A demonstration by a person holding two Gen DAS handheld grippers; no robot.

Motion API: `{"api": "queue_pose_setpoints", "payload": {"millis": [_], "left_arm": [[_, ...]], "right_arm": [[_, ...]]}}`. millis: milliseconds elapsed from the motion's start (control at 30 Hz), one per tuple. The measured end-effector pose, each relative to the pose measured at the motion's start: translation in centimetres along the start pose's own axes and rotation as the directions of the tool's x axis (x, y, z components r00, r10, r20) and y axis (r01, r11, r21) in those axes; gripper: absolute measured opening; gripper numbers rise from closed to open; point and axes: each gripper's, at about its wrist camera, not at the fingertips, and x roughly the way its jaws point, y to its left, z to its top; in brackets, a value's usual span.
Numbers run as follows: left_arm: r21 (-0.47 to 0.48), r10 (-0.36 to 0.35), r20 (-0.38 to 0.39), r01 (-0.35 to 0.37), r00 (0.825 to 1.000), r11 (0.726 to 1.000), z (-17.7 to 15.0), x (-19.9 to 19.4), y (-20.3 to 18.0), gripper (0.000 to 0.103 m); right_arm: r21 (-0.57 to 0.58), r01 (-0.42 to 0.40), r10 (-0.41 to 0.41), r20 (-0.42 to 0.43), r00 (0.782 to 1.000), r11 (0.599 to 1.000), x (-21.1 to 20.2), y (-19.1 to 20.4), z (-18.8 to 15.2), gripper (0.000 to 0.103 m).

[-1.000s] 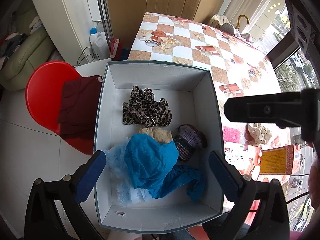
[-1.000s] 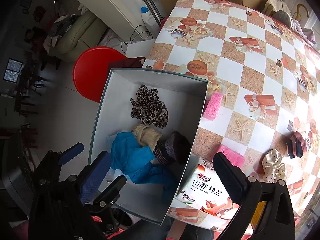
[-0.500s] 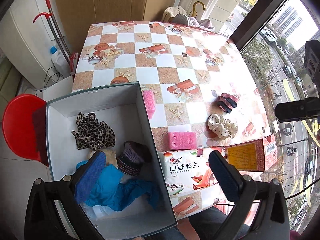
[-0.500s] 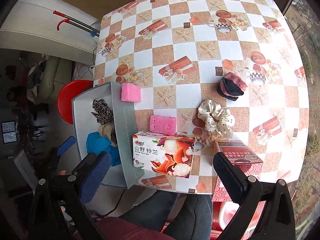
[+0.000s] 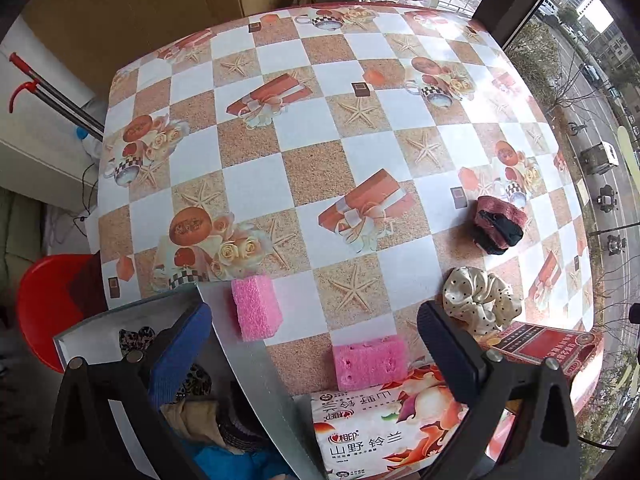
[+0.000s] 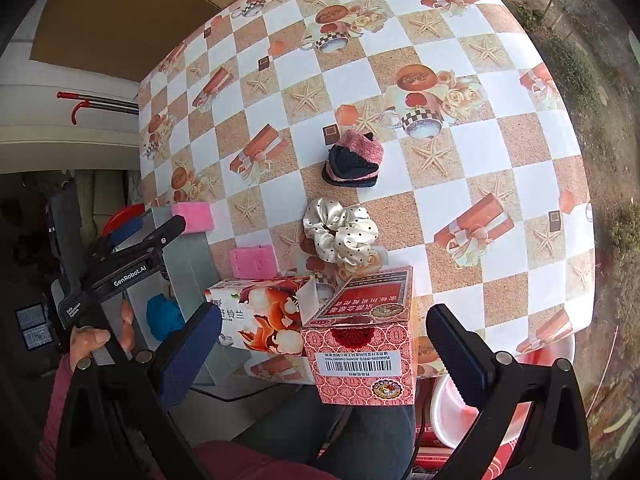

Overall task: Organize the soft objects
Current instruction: 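Grasp the pink sponge with the left gripper while the right grasps the striped sock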

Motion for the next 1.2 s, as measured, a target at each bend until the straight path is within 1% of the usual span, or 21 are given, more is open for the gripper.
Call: {"api": "queue_pose_setpoints", "payload": {"millis": [100, 167, 200, 267, 300, 333, 400, 433, 467, 500, 533, 567, 600, 667, 700, 767, 900, 1033, 1100, 1200], "left_arm": [[0.011, 0.059, -0.059, -0.058, 0.997, 0.998, 1.5, 2.5, -0.8, 0.103], [-0.003, 0.101, -0.110, -0.102, 0.989, 0.995, 2.1, 4.4, -0.7, 0.103], [-0.013, 0.114, -0.138, -0.117, 0.984, 0.993, 2.3, 5.2, -0.6, 0.103], [-0.042, 0.104, -0.198, -0.115, 0.975, 0.993, 2.4, 6.8, -0.3, 0.103], [-0.041, 0.116, -0.212, -0.128, 0.970, 0.991, 2.4, 7.2, -0.3, 0.103], [-0.021, 0.145, -0.210, -0.153, 0.967, 0.988, 2.4, 7.3, -0.6, 0.103], [-0.007, 0.146, -0.211, -0.151, 0.966, 0.988, 2.3, 7.4, -1.1, 0.103], [-0.008, 0.122, -0.201, -0.126, 0.972, 0.992, 2.3, 7.2, -1.5, 0.103], [-0.006, 0.076, -0.187, -0.079, 0.979, 0.997, 2.3, 6.8, -2.1, 0.103], [-0.005, 0.005, -0.180, -0.006, 0.984, 1.000, 2.2, 6.4, -2.8, 0.103], [-0.010, -0.089, -0.181, 0.089, 0.980, 0.996, 2.0, 6.0, -3.6, 0.103], [-0.011, -0.158, -0.173, 0.158, 0.972, 0.987, 1.7, 5.5, -4.5, 0.103], [0.003, -0.163, -0.149, 0.165, 0.975, 0.986, 1.3, 4.8, -5.3, 0.103], [0.042, -0.085, -0.087, 0.089, 0.993, 0.995, 0.7, 3.5, -6.5, 0.103], [0.043, -0.048, -0.074, 0.051, 0.996, 0.998, 0.4, 3.2, -6.6, 0.103], [0.024, -0.018, -0.073, 0.019, 0.997, 1.000, 0.1, 3.3, -6.0, 0.103], [0.007, 0.049, -0.126, -0.048, 0.991, 0.999, 0.5, 5.7, -4.3, 0.103], [0.065, 0.129, -0.135, -0.121, 0.982, 0.991, 0.7, 7.8, -3.2, 0.103], [0.114, 0.156, -0.150, -0.140, 0.976, 0.984, 0.7, 8.8, -2.9, 0.103], [0.161, 0.155, -0.185, -0.126, 0.970, 0.979, 0.5, 9.9, -2.5, 0.103]], "right_arm": [[0.011, -0.014, 0.014, -0.002, 1.000, 1.000, -0.2, -1.1, 0.0, 0.103], [0.019, -0.012, 0.012, -0.002, 1.000, 1.000, -0.4, -1.9, 0.1, 0.103], [0.025, -0.011, 0.011, -0.001, 1.000, 1.000, -0.6, -2.3, 0.2, 0.103], [0.038, -0.011, 0.011, 0.001, 1.000, 0.999, -0.9, -3.0, 0.4, 0.103], [0.046, -0.011, 0.010, 0.003, 1.000, 0.999, -1.0, -3.4, 0.5, 0.103], [0.053, -0.011, 0.011, 0.003, 1.000, 0.999, -1.0, -3.7, 0.6, 0.103], [0.067, -0.015, 0.015, 0.002, 1.000, 0.998, -1.0, -4.3, 0.9, 0.103], [0.074, -0.018, 0.018, 0.001, 1.000, 0.997, -1.0, -4.5, 0.9, 0.103], [0.079, -0.023, 0.023, -0.002, 1.000, 0.997, -1.0, -4.6, 1.0, 0.103], [0.083, -0.026, 0.027, -0.003, 1.000, 0.996, -0.9, -4.7, 1.1, 0.103], [0.087, -0.028, 0.028, -0.005, 1.000, 0.996, -0.7, -4.8, 1.3, 0.103], [0.089, -0.029, 0.030, -0.007, 1.000, 0.996, -0.6, -4.8, 1.3, 0.103], [0.089, -0.031, 0.031, -0.008, 0.999, 0.996, -0.5, -4.8, 1.4, 0.103], [0.087, -0.030, 0.031, -0.008, 0.999, 0.996, -0.4, -4.7, 1.5, 0.103], [0.086, -0.031, 0.031, -0.008, 0.999, 0.996, -0.4, -4.7, 1.5, 0.103], [0.086, -0.034, 0.035, -0.007, 0.999, 0.996, -0.3, -4.7, 1.5, 0.103], [0.096, -0.033, 0.034, -0.013, 0.999, 0.995, 0.0, -5.1, 1.3, 0.103], [0.106, -0.031, 0.034, -0.022, 0.999, 0.994, 0.6, -6.0, 1.1, 0.103], [0.108, -0.030, 0.033, -0.028, 0.999, 0.994, 0.9, -6.3, 1.0, 0.103], [0.109, -0.033, 0.037, -0.033, 0.999, 0.993, 1.3, -6.7, 1.0, 0.103]]}}
